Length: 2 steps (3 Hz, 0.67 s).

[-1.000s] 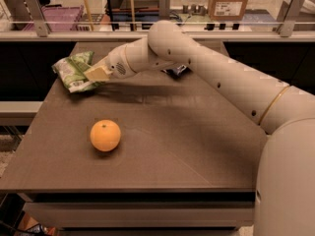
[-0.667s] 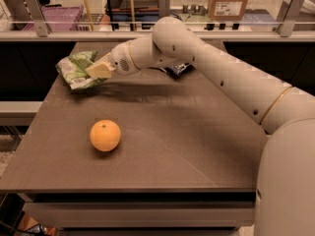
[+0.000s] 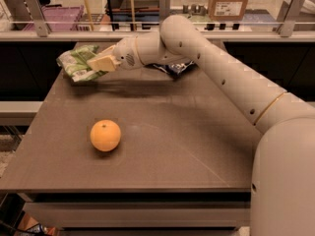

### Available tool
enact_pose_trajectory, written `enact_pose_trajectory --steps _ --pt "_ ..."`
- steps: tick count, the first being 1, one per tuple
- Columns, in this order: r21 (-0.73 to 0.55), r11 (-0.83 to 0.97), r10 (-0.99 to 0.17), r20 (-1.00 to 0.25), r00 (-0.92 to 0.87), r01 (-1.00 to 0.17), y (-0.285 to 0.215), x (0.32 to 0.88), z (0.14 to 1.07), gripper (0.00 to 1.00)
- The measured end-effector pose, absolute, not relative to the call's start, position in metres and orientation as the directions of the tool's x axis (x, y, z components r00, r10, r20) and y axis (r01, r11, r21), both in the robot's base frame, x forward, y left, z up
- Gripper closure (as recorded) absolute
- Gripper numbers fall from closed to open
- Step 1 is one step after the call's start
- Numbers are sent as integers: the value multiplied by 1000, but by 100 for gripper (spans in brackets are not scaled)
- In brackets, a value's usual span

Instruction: Pick green jalapeno chip bag

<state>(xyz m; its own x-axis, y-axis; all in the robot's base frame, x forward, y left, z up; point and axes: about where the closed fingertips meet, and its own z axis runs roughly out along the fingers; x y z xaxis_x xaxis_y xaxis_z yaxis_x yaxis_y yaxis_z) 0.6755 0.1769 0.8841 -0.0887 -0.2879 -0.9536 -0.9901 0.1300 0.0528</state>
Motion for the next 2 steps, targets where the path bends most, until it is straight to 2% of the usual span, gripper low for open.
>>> enact_pose_trajectory --steps 1,2 --pt "26 119 -281 -958 -59 -993 174 681 900 100" --pt "8 156 -338 -939 -62 -988 167 676 920 100"
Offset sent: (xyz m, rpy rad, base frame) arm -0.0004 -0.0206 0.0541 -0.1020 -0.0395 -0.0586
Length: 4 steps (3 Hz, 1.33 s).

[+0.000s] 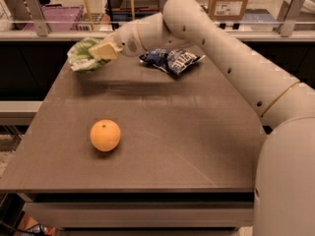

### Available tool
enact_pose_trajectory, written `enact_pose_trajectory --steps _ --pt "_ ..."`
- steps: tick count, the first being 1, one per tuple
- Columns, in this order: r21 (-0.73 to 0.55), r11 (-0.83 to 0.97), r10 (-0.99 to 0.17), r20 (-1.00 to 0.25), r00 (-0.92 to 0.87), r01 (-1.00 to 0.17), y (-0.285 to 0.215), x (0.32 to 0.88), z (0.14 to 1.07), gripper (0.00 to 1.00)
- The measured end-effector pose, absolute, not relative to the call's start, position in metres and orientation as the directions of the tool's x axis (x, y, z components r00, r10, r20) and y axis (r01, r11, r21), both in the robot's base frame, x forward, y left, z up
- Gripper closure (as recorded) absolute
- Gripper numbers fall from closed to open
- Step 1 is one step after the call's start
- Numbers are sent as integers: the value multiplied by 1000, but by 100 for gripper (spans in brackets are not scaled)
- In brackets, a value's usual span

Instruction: Pick green jalapeno chip bag

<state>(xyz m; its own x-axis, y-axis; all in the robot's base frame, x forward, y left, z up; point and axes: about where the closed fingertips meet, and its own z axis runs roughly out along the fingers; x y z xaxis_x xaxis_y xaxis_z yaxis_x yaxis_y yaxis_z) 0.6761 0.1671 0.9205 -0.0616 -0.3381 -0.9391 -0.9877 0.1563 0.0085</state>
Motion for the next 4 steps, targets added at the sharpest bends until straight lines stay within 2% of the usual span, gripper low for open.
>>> enact_pose_trajectory --steps 2,4 --pt "-17 197 -392 -918 -63 -980 160 662 950 100" --pt "-56 205 -394 -919 -30 -977 155 658 970 100"
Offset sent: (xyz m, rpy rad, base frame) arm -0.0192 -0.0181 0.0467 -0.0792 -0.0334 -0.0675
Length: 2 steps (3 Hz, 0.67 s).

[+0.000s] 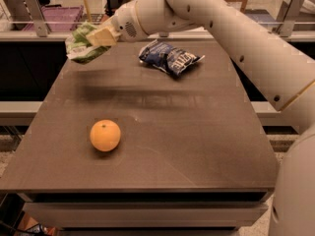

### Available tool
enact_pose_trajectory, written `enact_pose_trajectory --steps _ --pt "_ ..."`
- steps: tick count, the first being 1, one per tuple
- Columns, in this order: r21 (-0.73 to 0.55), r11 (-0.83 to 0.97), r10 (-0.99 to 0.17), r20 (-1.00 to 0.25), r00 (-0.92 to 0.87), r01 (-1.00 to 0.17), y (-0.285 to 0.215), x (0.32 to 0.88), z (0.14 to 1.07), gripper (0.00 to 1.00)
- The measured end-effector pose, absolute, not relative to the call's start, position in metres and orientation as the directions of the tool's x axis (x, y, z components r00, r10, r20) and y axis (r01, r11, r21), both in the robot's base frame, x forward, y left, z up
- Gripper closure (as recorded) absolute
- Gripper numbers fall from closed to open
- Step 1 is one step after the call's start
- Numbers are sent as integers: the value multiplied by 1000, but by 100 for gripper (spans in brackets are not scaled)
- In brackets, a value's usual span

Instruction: Pick green jalapeno chip bag

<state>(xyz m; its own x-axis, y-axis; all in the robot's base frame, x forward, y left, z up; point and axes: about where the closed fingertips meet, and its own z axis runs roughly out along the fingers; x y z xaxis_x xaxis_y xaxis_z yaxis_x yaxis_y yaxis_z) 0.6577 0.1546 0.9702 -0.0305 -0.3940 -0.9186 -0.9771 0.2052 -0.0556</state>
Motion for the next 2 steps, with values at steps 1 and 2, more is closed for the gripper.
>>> enact_pose_trajectory --steps 1,2 --pt "-106 216 -407 -913 9 -971 153 650 996 100" --pt "-106 216 -407 -913 9 -971 153 649 996 100"
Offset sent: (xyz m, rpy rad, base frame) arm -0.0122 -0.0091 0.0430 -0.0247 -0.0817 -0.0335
